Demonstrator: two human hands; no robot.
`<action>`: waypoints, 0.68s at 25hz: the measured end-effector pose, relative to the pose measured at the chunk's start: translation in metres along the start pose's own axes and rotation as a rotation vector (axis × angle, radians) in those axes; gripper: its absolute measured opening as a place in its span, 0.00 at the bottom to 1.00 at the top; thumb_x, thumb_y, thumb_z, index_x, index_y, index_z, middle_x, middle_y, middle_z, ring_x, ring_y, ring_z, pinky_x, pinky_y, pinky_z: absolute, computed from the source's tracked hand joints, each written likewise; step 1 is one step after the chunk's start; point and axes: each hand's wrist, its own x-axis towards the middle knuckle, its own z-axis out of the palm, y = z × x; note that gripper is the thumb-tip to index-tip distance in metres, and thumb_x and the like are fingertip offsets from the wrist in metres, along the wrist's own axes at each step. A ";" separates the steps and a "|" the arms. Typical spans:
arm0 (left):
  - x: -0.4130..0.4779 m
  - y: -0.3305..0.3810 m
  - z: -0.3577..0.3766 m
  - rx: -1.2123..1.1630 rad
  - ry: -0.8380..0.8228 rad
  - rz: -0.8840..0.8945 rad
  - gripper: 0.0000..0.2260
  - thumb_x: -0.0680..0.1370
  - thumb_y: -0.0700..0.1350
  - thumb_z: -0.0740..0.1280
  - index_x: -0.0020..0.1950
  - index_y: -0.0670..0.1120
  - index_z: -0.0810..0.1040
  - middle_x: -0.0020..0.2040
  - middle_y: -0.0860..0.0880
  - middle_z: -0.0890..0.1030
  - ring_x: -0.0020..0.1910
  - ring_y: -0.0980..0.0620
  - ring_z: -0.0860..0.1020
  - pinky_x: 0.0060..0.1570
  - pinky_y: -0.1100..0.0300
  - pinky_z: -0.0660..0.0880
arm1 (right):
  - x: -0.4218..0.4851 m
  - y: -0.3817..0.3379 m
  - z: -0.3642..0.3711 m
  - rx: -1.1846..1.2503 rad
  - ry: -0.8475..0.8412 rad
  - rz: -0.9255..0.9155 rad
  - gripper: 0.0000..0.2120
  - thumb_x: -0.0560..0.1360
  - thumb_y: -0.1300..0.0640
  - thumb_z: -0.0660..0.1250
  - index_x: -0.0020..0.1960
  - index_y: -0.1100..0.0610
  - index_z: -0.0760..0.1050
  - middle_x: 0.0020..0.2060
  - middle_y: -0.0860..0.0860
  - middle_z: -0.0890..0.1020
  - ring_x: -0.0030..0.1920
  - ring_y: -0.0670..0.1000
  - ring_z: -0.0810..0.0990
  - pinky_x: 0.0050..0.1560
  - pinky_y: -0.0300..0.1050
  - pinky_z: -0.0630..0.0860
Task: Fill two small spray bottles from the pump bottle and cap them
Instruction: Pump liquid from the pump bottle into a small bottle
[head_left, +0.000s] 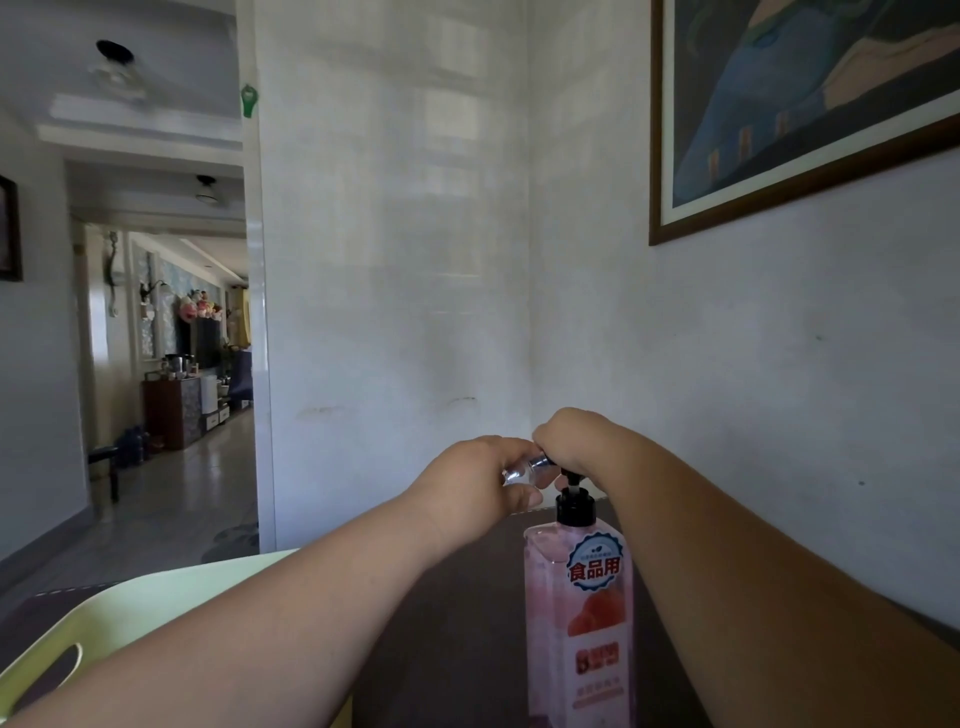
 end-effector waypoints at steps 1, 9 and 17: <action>-0.001 -0.001 0.001 0.001 -0.005 -0.002 0.18 0.74 0.47 0.68 0.63 0.55 0.74 0.59 0.50 0.78 0.49 0.52 0.74 0.48 0.66 0.66 | 0.001 -0.002 0.001 0.027 0.002 0.028 0.11 0.80 0.63 0.57 0.42 0.61 0.74 0.39 0.53 0.79 0.35 0.50 0.74 0.36 0.40 0.69; -0.004 -0.002 0.008 0.020 0.000 -0.005 0.17 0.74 0.46 0.68 0.62 0.56 0.75 0.57 0.50 0.78 0.52 0.50 0.75 0.49 0.65 0.68 | -0.006 -0.005 0.008 -0.075 -0.016 0.053 0.15 0.78 0.60 0.63 0.63 0.65 0.73 0.56 0.58 0.79 0.57 0.56 0.79 0.46 0.44 0.70; -0.001 0.002 -0.005 0.000 0.002 0.010 0.15 0.73 0.46 0.69 0.59 0.54 0.76 0.56 0.49 0.78 0.47 0.53 0.73 0.50 0.63 0.70 | -0.001 -0.006 -0.009 0.201 -0.044 0.121 0.17 0.81 0.61 0.53 0.60 0.68 0.76 0.55 0.61 0.83 0.41 0.56 0.75 0.40 0.43 0.71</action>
